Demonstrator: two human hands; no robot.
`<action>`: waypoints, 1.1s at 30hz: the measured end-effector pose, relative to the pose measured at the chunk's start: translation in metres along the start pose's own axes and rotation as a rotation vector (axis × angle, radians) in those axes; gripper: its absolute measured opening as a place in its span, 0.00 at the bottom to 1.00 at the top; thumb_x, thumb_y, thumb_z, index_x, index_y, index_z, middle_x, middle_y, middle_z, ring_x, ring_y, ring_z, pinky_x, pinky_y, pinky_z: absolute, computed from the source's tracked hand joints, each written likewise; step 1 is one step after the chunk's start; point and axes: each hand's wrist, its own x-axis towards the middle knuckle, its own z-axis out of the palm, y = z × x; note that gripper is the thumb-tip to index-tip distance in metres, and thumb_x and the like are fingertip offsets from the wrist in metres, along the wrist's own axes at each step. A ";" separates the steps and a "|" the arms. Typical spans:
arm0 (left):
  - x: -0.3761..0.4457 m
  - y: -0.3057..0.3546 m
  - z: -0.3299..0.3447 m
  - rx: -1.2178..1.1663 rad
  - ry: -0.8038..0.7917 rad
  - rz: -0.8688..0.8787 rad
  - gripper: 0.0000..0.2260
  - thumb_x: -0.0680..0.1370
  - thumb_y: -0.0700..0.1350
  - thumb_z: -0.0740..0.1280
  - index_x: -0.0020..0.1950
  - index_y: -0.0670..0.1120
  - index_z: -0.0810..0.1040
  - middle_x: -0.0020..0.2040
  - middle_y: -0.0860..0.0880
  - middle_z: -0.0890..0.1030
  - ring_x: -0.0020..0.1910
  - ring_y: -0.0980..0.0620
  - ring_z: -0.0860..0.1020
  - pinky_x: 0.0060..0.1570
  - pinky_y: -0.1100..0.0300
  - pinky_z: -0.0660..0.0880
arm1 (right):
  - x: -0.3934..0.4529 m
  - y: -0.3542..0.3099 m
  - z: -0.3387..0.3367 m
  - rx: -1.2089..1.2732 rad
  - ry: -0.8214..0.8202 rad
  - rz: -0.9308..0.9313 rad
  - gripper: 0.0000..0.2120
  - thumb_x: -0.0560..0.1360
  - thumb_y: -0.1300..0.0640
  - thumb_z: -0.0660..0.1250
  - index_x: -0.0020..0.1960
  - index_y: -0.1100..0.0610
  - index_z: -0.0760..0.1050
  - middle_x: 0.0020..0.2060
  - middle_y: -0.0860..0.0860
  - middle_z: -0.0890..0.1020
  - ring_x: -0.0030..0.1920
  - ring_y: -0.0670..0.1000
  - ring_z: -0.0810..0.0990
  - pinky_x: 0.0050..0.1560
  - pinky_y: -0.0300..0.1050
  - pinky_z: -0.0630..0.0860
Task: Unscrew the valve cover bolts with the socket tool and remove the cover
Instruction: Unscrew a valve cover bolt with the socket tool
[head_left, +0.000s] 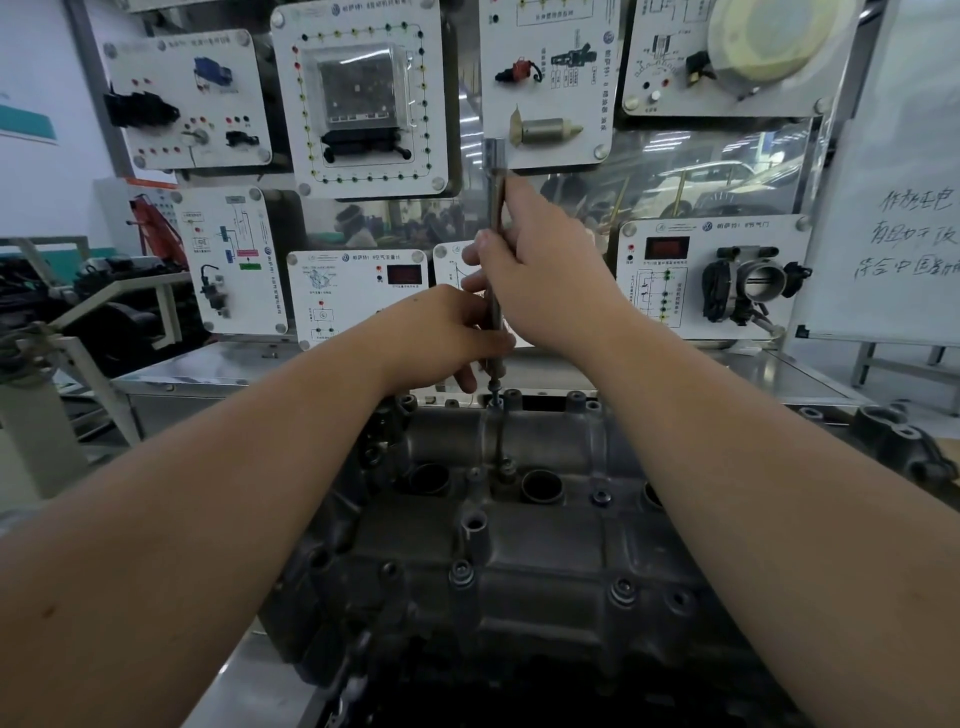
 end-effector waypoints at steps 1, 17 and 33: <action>-0.001 0.000 0.000 0.015 -0.002 0.007 0.07 0.81 0.50 0.68 0.54 0.48 0.83 0.43 0.57 0.87 0.36 0.55 0.85 0.42 0.57 0.78 | -0.001 0.000 0.000 0.019 0.002 -0.006 0.12 0.83 0.58 0.58 0.66 0.54 0.69 0.47 0.53 0.84 0.44 0.51 0.86 0.48 0.53 0.82; -0.002 0.000 -0.001 0.065 -0.001 0.024 0.10 0.81 0.53 0.67 0.55 0.49 0.82 0.42 0.58 0.86 0.35 0.57 0.85 0.42 0.58 0.77 | -0.001 -0.001 0.001 -0.005 -0.007 -0.022 0.16 0.84 0.55 0.61 0.70 0.55 0.69 0.47 0.51 0.84 0.45 0.48 0.85 0.48 0.48 0.81; -0.003 0.003 -0.002 0.080 0.028 0.026 0.09 0.81 0.52 0.68 0.56 0.48 0.81 0.43 0.54 0.86 0.34 0.57 0.84 0.35 0.66 0.77 | -0.004 0.002 0.003 0.037 0.038 -0.021 0.17 0.83 0.52 0.64 0.70 0.52 0.71 0.45 0.49 0.84 0.45 0.48 0.84 0.48 0.51 0.81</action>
